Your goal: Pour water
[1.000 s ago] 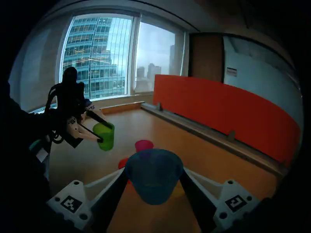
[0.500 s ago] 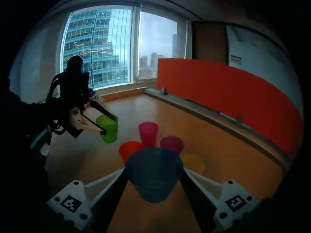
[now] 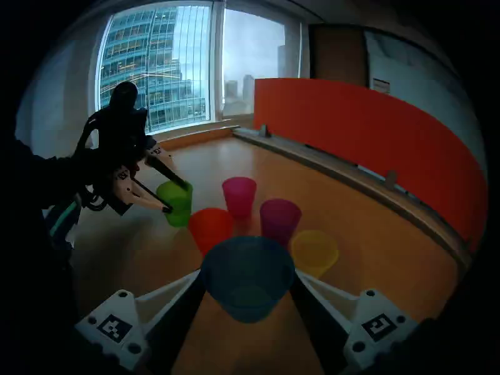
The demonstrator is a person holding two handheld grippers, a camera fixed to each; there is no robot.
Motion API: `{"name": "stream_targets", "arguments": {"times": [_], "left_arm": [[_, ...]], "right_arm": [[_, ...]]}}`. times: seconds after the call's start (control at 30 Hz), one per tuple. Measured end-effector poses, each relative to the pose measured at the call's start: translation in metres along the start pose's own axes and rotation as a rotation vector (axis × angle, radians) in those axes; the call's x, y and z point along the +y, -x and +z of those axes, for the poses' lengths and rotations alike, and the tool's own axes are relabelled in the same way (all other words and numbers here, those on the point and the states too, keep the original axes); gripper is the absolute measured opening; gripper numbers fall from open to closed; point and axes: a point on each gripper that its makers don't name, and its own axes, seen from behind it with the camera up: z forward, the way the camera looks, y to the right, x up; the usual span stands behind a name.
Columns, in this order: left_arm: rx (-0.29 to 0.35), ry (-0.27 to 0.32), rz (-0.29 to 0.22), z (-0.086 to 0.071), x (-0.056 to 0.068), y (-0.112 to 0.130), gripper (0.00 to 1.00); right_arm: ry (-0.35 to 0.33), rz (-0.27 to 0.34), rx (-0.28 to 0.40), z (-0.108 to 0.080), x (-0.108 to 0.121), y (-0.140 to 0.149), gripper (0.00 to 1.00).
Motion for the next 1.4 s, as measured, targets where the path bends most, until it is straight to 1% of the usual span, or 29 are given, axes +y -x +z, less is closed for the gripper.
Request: {"name": "stream_targets", "arguments": {"times": [0.5, 0.97, 1.03, 1.1, 1.4], "left_arm": [[-0.013, 0.019, -0.012, 0.009, 0.001, 0.012, 0.91], [-0.019, 0.039, -0.012, 0.006, 0.005, 0.017, 0.92], [-0.024, 0.04, -0.008, 0.005, 0.005, 0.019, 0.94], [-0.032, 0.042, -0.005, 0.005, 0.006, 0.021, 1.0], [-0.058, 0.035, -0.013, 0.002, 0.004, 0.029, 1.0]], "right_arm": [[0.001, -0.019, -0.021, 0.007, -0.003, 0.007, 0.92], [0.004, -0.011, -0.032, 0.01, -0.004, 0.017, 0.92], [0.004, -0.013, -0.035, 0.01, -0.004, 0.019, 0.92], [0.006, -0.015, -0.036, 0.011, -0.004, 0.02, 0.92], [0.012, -0.023, -0.043, 0.015, -0.003, 0.026, 0.93]]}}
